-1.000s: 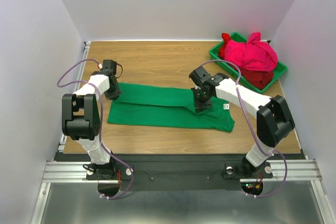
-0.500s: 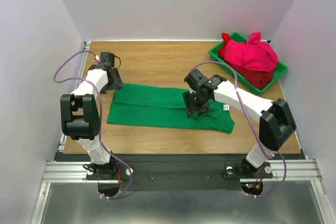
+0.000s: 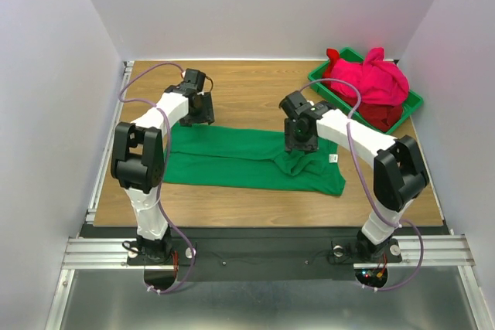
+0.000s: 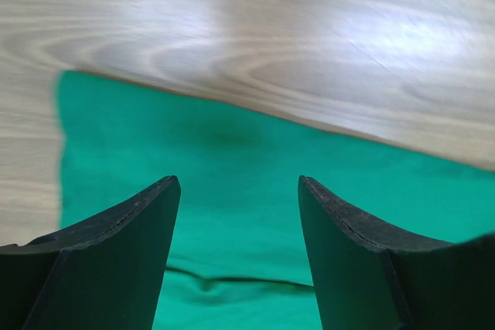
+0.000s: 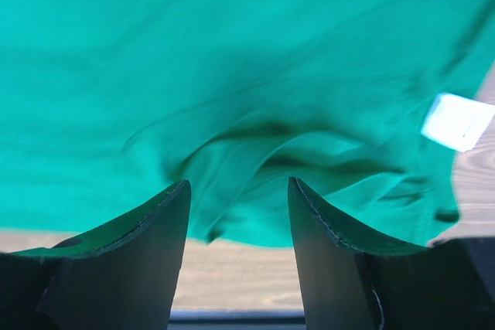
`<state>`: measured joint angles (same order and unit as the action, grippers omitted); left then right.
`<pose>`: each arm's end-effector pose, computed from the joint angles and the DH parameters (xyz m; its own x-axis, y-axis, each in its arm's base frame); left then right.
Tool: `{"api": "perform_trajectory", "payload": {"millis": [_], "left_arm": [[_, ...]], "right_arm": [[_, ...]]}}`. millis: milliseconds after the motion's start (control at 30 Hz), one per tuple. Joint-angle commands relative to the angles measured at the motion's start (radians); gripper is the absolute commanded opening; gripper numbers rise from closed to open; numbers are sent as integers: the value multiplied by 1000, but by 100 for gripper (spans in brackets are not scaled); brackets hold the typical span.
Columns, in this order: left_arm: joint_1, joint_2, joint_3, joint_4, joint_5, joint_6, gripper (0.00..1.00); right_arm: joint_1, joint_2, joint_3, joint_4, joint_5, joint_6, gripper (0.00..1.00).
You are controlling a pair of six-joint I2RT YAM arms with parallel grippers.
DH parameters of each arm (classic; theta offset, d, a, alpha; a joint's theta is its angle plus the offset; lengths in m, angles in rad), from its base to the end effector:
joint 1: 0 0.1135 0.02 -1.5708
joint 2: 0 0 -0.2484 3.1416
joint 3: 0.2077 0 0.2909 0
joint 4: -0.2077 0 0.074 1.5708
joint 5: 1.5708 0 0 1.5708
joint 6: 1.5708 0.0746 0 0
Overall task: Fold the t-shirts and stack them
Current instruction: Fold the tshirt
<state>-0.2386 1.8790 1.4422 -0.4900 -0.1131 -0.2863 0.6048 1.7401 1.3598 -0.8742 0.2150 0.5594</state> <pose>0.4563 -0.1023 0.1657 -0.7931 -0.0959 -0.6014 -0.0573 0.9949 -0.0830 0.3333 0.2110 0.1688 -0.9285 -0.0115 -0.3712 -0.0097 0.9999 -0.0068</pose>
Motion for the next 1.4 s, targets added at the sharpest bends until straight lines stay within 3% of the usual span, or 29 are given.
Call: {"api": "perform_trajectory", "payload": {"millis": [0, 467, 800, 967, 1000, 1133, 1367], "left_arm": [[-4, 5, 34, 30, 81, 10, 74], [-13, 2, -71, 64, 133, 9, 74], [-13, 0, -80, 60, 130, 21, 74], [-13, 5, -80, 62, 132, 27, 74], [-13, 5, -80, 61, 132, 27, 74], [-13, 5, -88, 62, 128, 30, 74], [-13, 8, -97, 67, 127, 29, 74]], "right_arm": [[-49, -17, -28, 47, 61, 22, 59], [-79, -31, -160, 118, 11, 40, 56], [-80, -60, -195, 123, -55, 53, 45], [-79, -56, -218, 123, -95, 47, 29], [-80, -57, -220, 123, -98, 46, 20], [-80, -68, -209, 107, -135, 28, 8], [-79, -97, -168, 43, -186, 33, 8]]}}
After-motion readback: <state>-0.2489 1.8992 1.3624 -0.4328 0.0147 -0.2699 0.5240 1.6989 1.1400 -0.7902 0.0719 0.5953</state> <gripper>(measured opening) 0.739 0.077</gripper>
